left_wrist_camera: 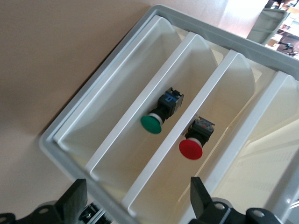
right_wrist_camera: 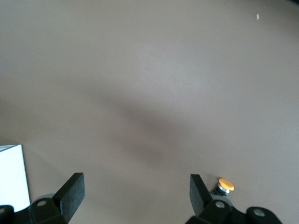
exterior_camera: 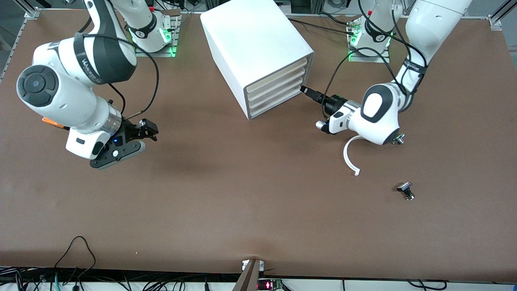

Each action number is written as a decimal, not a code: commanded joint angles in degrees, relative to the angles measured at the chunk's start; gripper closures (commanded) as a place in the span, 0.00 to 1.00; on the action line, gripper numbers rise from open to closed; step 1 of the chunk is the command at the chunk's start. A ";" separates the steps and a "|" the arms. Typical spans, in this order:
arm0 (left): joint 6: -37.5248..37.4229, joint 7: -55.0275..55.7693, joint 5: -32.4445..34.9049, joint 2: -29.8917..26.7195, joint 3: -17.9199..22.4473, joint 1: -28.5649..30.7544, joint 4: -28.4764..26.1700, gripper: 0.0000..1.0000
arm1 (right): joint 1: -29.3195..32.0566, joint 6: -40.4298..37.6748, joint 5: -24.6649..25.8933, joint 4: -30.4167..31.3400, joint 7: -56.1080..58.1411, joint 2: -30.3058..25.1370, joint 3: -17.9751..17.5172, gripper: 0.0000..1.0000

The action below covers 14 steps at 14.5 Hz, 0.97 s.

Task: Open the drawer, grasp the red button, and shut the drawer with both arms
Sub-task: 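Grasp the drawer front with the left gripper and pull it outward, then pull the drawer fully open with the left gripper while the right gripper approaches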

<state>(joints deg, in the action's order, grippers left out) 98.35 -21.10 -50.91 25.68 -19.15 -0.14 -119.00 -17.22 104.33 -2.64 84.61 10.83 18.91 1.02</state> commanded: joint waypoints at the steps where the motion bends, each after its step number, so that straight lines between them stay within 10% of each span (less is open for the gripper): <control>1: 4.82 -3.24 -2.44 -0.80 -3.16 -0.13 -3.25 0.03 | -0.71 -0.97 -1.31 -1.55 8.81 -0.10 -0.66 0.00; 8: 6.23 -3.33 -6.92 -1.33 -6.43 -1.36 -7.73 0.16 | -1.41 -0.88 -3.16 -1.64 23.41 -0.10 -1.89 0.00; 12: 7.29 -3.86 -6.92 -1.24 -6.43 -1.36 -7.83 1.00 | -3.16 -0.62 -3.60 -1.64 33.10 0.16 -2.34 0.00; 14: 7.29 -3.86 -6.83 -1.16 -6.34 -1.27 -7.74 1.00 | -5.62 -0.53 -2.72 -1.64 37.65 0.25 -2.25 0.00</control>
<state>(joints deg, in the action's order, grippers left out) 104.86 -23.23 -56.05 25.72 -25.35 -1.68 -125.50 -20.73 104.26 -5.29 83.73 43.67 18.90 -1.53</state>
